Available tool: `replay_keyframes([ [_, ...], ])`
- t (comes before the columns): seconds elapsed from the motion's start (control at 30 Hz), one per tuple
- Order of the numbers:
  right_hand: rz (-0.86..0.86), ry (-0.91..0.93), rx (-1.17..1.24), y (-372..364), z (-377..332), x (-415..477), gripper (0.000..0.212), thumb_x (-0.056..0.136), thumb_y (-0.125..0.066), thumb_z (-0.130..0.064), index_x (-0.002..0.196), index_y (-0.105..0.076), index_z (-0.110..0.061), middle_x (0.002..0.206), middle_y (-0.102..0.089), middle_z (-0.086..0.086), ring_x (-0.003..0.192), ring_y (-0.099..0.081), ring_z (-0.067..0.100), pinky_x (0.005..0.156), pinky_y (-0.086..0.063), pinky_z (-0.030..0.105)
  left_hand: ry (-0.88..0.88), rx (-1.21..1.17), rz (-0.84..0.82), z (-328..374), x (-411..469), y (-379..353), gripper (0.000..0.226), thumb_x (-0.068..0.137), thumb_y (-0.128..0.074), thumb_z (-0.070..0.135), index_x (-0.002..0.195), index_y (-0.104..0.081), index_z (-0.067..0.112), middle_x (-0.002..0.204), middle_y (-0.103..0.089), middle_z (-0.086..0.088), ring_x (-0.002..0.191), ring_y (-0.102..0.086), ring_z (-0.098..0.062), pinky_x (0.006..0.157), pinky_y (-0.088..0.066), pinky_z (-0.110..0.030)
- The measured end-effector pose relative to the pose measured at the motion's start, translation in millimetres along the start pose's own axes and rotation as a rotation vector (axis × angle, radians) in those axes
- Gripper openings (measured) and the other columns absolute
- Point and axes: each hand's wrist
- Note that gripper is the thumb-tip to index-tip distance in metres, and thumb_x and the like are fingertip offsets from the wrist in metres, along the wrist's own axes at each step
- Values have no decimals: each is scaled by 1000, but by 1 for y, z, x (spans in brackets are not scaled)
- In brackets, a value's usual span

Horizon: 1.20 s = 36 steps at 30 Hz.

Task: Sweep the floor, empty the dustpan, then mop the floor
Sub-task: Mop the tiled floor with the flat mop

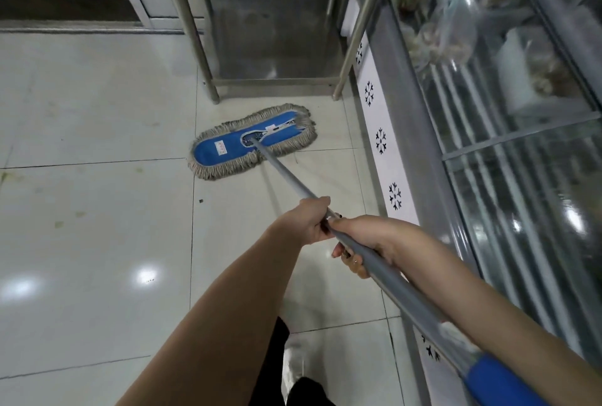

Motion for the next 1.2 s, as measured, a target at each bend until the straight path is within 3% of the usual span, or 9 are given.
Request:
replay_keyframes([
  [0.2,-1,-3,49,-6,-93,19,46,96,-43,-48,79,-46,-5,33,-43,2,22,-33,9,32,-32,9,-18,-49,10,83,31,33,41,100,-41,21,134,-34,1,78,-49,-12,62,-54,-19,36,-49,-21],
  [0.43,-32,11,93,-13,-171,24,48,96,-44,-49,77,-47,-4,35,-45,2,23,-35,9,31,-34,11,-11,61,57,157,50,67,36,98,-44,23,126,-37,3,88,-54,-14,68,-60,-20,39,-50,-22],
  [0.53,-31,42,120,-11,-178,19,43,98,-42,-46,80,-45,-6,34,-47,0,22,-34,8,30,-32,10,21,80,32,163,58,68,30,96,-46,23,119,-39,4,87,-52,-12,74,-59,-22,57,-54,-27],
  [0.57,-34,56,129,-12,-177,18,43,99,-40,-45,81,-45,-7,34,-46,0,22,-33,7,30,-32,10,23,94,26,161,59,68,24,95,-46,22,111,-41,5,85,-51,-11,74,-58,-22,63,-53,-28],
  [0.63,-43,54,158,-18,-173,18,44,99,-40,-44,80,-45,-5,33,-45,-1,22,-32,7,29,-30,10,16,145,29,159,58,71,13,95,-45,20,98,-41,9,83,-48,-9,71,-55,-20,60,-52,-26],
  [0.83,-67,31,274,-45,-146,15,45,96,-45,-45,78,-46,-4,33,-41,1,21,-31,7,30,-29,8,-9,172,112,136,37,82,35,98,-41,16,129,-35,2,82,-50,-13,64,-56,-20,36,-49,-21],
  [1.07,-71,71,328,-78,-58,5,39,97,-46,-43,80,-45,-7,31,-43,1,20,-32,6,29,-28,7,-24,250,132,55,0,80,39,100,-38,19,135,-33,2,81,-50,-12,61,-54,-18,31,-45,-21],
  [1.2,-109,94,267,-102,22,-5,48,98,-41,-46,70,-43,-7,30,-40,-1,20,-32,5,28,-26,7,-31,275,115,-26,-26,77,36,100,-37,16,133,-34,3,80,-50,-14,61,-53,-20,29,-44,-21],
])
Point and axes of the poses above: each hand's wrist, its own x-axis towards the middle knuckle, its own y-axis out of the back of the hand, z = x × y
